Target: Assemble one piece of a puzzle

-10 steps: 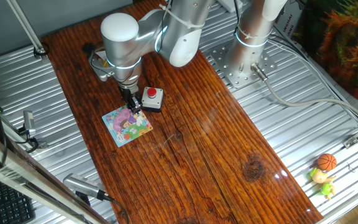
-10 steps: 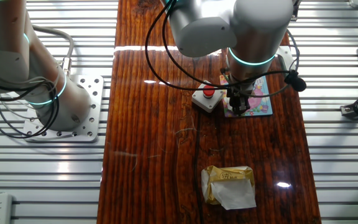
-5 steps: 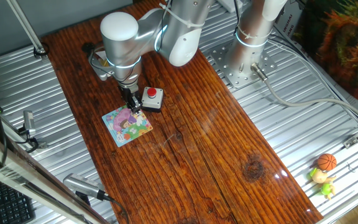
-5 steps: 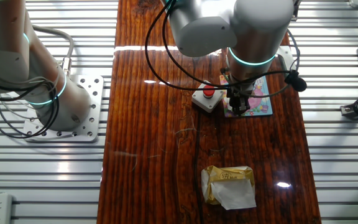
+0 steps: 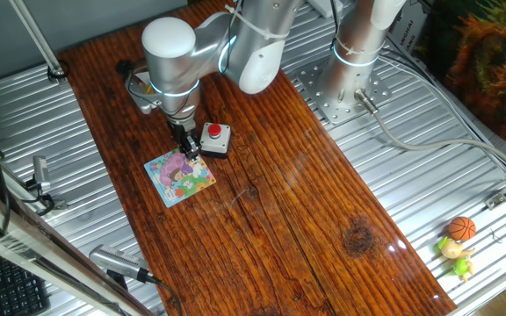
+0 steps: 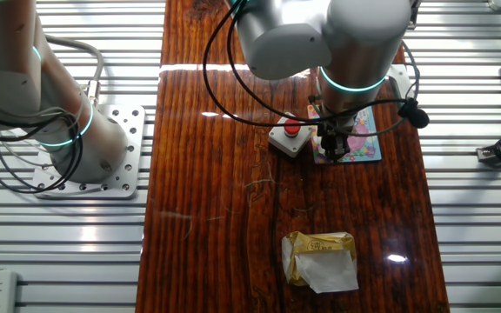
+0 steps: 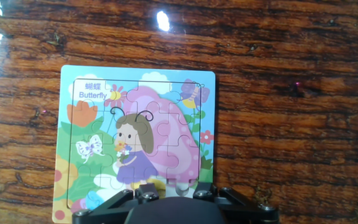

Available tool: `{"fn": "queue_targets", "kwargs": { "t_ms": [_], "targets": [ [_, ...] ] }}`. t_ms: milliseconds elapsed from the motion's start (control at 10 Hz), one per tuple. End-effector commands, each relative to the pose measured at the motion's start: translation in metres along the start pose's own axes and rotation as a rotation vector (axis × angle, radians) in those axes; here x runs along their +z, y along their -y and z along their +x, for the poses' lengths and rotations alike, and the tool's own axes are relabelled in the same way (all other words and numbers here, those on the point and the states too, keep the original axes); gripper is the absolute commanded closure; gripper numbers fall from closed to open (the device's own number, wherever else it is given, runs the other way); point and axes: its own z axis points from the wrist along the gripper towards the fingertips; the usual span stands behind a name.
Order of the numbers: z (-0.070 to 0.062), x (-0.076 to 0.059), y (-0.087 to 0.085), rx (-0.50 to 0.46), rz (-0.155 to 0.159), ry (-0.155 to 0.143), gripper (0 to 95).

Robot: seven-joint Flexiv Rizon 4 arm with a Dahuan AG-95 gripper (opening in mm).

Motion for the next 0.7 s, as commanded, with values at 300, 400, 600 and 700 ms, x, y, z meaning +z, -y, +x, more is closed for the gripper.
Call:
{"fn": "queue_targets", "kwargs": {
  "t_ms": [300, 400, 600, 700],
  "targets": [
    [-0.0003, 0.0011, -0.0001, -0.001, -0.001, 0.0, 95.0],
    [-0.0006, 0.0011, 0.0, -0.001, 0.0, 0.0, 95.0],
    [-0.0022, 0.0004, 0.0001, -0.001, -0.001, -0.002, 95.0],
    [-0.0024, 0.0002, 0.0001, 0.0, -0.001, -0.001, 95.0]
  ]
}}
